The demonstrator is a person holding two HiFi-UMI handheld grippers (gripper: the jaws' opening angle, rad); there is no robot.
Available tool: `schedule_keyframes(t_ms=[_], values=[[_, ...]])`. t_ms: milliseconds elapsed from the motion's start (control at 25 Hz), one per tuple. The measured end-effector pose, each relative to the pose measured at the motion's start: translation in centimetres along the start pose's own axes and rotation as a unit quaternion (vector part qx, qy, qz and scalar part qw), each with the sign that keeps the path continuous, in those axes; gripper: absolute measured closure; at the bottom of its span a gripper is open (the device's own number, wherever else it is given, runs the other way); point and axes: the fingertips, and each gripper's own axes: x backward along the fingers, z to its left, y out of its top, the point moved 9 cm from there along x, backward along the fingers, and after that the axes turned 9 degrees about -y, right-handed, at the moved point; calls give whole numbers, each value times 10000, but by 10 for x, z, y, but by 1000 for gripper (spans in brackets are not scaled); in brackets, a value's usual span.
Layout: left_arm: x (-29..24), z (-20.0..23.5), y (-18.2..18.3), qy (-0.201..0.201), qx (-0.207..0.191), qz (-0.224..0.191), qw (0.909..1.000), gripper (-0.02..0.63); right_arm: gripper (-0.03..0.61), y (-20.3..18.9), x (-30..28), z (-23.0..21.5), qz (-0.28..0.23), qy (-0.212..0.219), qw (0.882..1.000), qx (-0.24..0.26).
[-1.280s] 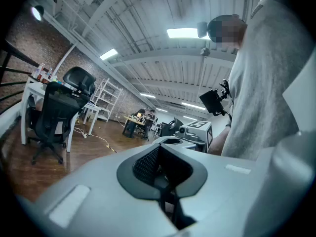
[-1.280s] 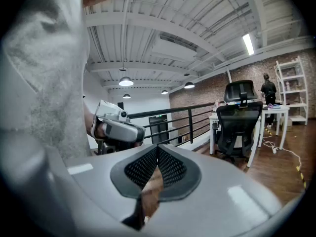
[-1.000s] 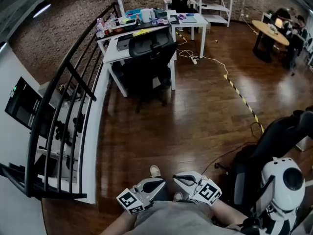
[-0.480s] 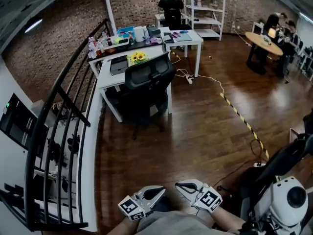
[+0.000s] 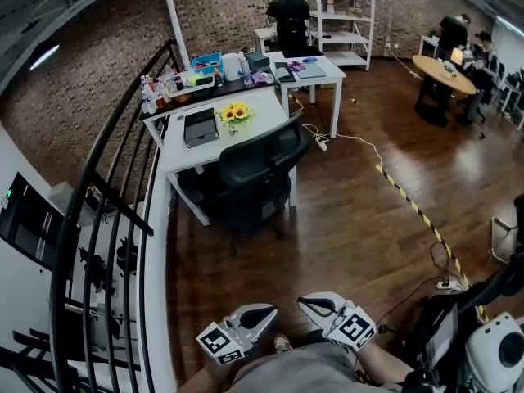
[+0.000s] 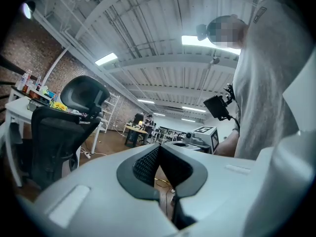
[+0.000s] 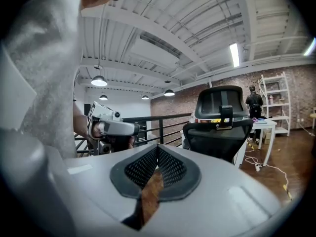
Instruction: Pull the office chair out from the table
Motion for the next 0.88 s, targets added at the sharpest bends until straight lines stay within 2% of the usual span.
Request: schedule_keyframes(t_ms=[320, 560, 720, 880], values=[[-16, 71, 13, 87, 4, -84, 9999, 612, 572, 6, -43, -61, -57, -115, 9999, 38], [-49, 144, 40, 434, -120, -165, 9988, 612, 572, 24, -92, -147, -158, -22, 9998, 67], [-78, 192, 68, 698, -324, -299, 9966, 612, 572, 49, -120, -210, -288, 110, 9994, 153], [-101, 227, 96, 991, -531, -379, 9929, 612, 572, 77, -143, -255, -480, 332, 9979, 289]])
